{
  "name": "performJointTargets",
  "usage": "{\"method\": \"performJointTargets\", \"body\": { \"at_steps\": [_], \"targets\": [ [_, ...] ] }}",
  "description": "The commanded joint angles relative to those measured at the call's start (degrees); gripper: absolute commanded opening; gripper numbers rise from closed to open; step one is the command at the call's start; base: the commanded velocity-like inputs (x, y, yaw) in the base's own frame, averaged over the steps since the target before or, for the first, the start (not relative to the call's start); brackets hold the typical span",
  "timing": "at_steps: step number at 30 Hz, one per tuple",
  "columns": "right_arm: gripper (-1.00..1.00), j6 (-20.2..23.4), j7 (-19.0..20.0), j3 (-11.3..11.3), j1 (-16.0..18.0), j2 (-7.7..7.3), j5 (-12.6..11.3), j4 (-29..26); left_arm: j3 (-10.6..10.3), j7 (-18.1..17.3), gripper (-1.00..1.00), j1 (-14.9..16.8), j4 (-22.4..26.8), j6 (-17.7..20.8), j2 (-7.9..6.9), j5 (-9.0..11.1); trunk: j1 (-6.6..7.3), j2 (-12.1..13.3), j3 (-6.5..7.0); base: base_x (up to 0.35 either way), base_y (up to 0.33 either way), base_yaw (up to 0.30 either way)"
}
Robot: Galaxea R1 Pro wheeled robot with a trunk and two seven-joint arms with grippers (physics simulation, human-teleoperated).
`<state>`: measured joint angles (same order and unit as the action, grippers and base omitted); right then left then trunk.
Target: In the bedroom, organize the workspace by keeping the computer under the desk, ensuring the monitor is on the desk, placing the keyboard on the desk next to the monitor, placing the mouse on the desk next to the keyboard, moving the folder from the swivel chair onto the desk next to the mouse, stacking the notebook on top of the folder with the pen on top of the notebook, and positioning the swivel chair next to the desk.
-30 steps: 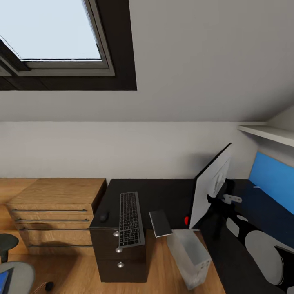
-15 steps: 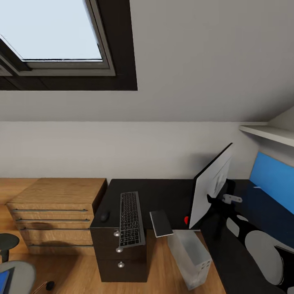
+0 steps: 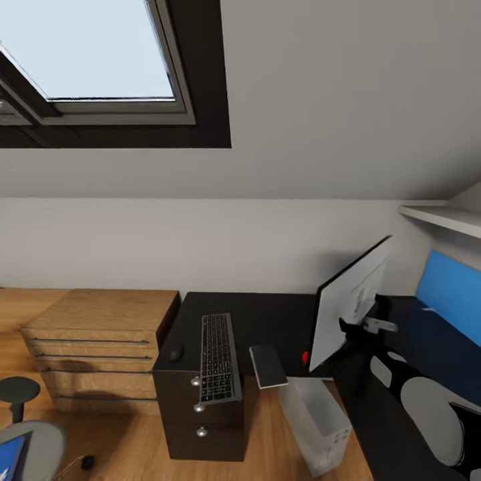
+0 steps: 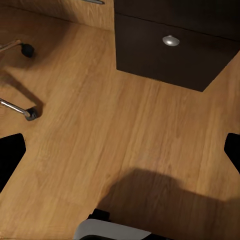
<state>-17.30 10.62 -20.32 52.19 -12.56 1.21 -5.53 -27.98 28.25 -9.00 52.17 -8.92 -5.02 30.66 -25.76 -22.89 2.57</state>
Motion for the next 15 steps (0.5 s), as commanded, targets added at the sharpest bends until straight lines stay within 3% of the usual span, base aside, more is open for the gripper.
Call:
{"method": "performJointTargets", "body": {
  "at_steps": [1, 8, 15],
  "targets": [
    [1.0, -0.19, 0.4, -0.25, 0.01, -0.01, 0.2, 0.08, -0.32, 0.31, 1.0, 0.01, 0.04, -0.4, -0.08, 0.61, -0.02, -0.03, 0.0, 0.0, 0.0, 0.247],
    [1.0, -0.19, 0.29, -0.25, 0.01, -0.01, 0.2, 0.08, -0.32, 0.31, 1.0, 0.03, 0.04, -0.4, -0.08, 0.61, -0.02, -0.03, 0.0, 0.0, 0.0, 0.247],
    [1.0, -0.19, 0.37, -0.24, 0.01, -0.14, 0.2, 0.06, -0.31, 0.32, 1.0, 0.02, 0.04, -0.4, -0.08, 0.62, -0.02, -0.03, 0.0, 0.0, 0.0, 0.03]
  ]
}}
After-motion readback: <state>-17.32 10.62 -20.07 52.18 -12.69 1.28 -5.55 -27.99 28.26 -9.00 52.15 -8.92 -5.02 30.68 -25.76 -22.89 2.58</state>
